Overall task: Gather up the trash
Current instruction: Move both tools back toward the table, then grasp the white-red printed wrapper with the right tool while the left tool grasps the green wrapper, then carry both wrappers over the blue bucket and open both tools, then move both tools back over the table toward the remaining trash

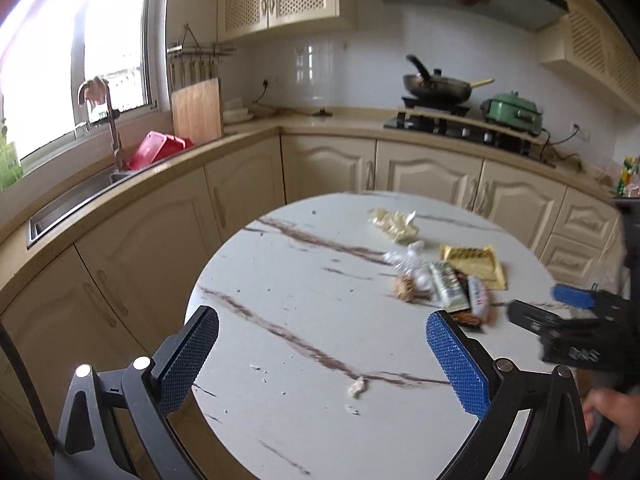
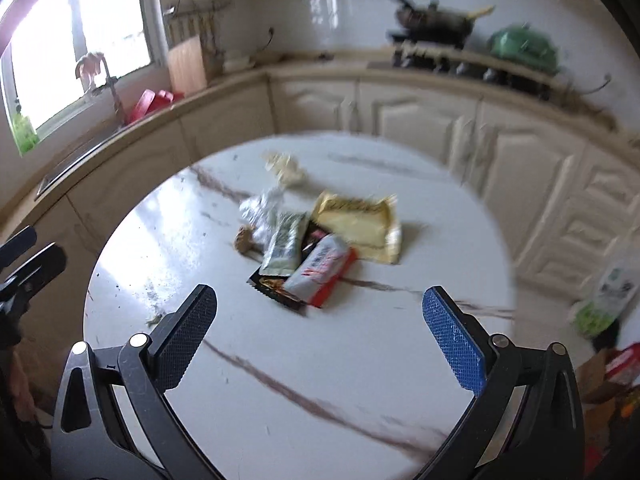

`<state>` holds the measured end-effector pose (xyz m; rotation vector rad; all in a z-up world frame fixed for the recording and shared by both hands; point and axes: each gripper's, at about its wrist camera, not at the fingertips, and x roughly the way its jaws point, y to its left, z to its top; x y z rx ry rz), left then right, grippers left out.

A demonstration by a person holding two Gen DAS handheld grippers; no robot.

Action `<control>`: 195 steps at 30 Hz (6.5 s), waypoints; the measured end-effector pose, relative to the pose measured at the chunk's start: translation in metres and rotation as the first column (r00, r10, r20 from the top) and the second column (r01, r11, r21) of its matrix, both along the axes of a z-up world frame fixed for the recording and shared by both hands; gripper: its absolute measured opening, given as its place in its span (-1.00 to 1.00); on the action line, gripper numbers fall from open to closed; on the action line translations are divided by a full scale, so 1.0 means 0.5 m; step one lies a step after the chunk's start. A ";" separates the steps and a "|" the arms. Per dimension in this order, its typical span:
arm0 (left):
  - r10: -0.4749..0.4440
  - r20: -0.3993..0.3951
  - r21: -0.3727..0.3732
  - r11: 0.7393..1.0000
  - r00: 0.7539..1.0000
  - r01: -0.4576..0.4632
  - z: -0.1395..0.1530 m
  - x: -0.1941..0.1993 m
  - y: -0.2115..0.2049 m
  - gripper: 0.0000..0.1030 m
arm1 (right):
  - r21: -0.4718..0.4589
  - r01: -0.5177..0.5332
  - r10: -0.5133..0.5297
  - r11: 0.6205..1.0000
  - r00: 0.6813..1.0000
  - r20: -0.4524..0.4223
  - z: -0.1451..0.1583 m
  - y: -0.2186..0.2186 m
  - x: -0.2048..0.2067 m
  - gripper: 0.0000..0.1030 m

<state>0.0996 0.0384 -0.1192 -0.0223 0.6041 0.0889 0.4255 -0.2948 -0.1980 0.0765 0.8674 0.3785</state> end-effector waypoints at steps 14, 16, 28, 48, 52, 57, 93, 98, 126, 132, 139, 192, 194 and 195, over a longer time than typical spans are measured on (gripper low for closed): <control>-0.044 -0.054 0.013 0.999 0.998 0.045 -0.040 0.170 -0.023 0.99 | 0.001 -0.064 0.064 0.998 0.990 -0.125 -0.105 0.005 0.100 -0.17; -0.070 -0.062 0.007 0.997 0.996 0.071 -0.045 0.185 -0.041 0.99 | 0.005 -0.078 0.078 0.997 0.989 -0.122 -0.104 -0.005 0.101 -0.36; -0.157 -0.191 -0.038 0.988 0.969 0.153 -0.087 0.388 -0.160 0.93 | 0.140 -0.083 0.095 0.987 0.992 -0.080 -0.098 -0.130 0.054 -0.65; -0.128 -0.266 -0.032 0.992 0.955 0.124 -0.192 0.570 -0.225 -0.52 | 0.212 -0.112 0.121 0.971 0.992 -0.029 -0.097 -0.184 0.049 -0.64; -0.151 -0.275 -0.087 0.988 0.950 0.132 -0.201 0.548 -0.199 -0.56 | 0.212 -0.112 0.121 0.971 0.992 -0.029 -0.092 -0.182 0.042 -0.64; -0.182 -0.277 -0.133 0.980 0.944 0.150 -0.195 0.502 -0.167 -0.66 | 0.213 -0.117 0.126 0.970 0.991 -0.032 -0.087 -0.173 0.025 -0.64; -0.522 -0.167 -0.175 0.851 0.836 0.496 -0.006 0.176 -0.385 -0.98 | 0.224 0.043 -0.054 0.974 0.997 0.046 0.008 -0.358 -0.182 -0.64; -0.624 -0.209 -0.194 0.781 0.753 0.593 -0.033 0.177 -0.534 -0.98 | 0.222 0.171 -0.176 0.960 0.984 0.005 -0.031 -0.500 -0.214 -0.64; -0.622 -0.507 -0.152 0.746 0.597 0.648 -0.305 0.465 -0.977 -0.19 | 0.198 0.509 -0.450 0.838 0.848 -0.280 -0.364 -0.817 -0.206 0.09; -0.600 -0.427 -0.103 0.775 0.676 0.623 -0.238 0.391 -0.930 0.12 | 0.213 0.493 -0.450 0.844 0.866 -0.220 -0.294 -0.797 -0.230 0.15; -0.578 -0.282 -0.007 0.800 0.766 0.600 -0.120 0.226 -0.829 0.56 | 0.217 0.451 -0.445 0.866 0.892 -0.078 -0.146 -0.739 -0.272 0.42; -0.016 0.240 -0.004 1.000 0.971 0.017 0.008 -0.349 -0.048 0.99 | -0.028 0.005 0.004 1.000 0.944 0.331 0.230 -0.009 -0.251 1.00; -0.014 0.206 0.000 1.000 0.978 0.014 0.004 -0.309 -0.041 0.99 | -0.043 0.016 -0.003 0.999 0.959 0.283 0.197 -0.008 -0.215 1.00; -0.015 0.181 0.000 1.000 0.983 0.015 0.000 -0.283 -0.039 0.99 | -0.047 0.013 0.000 0.999 0.965 0.262 0.185 -0.005 -0.200 1.00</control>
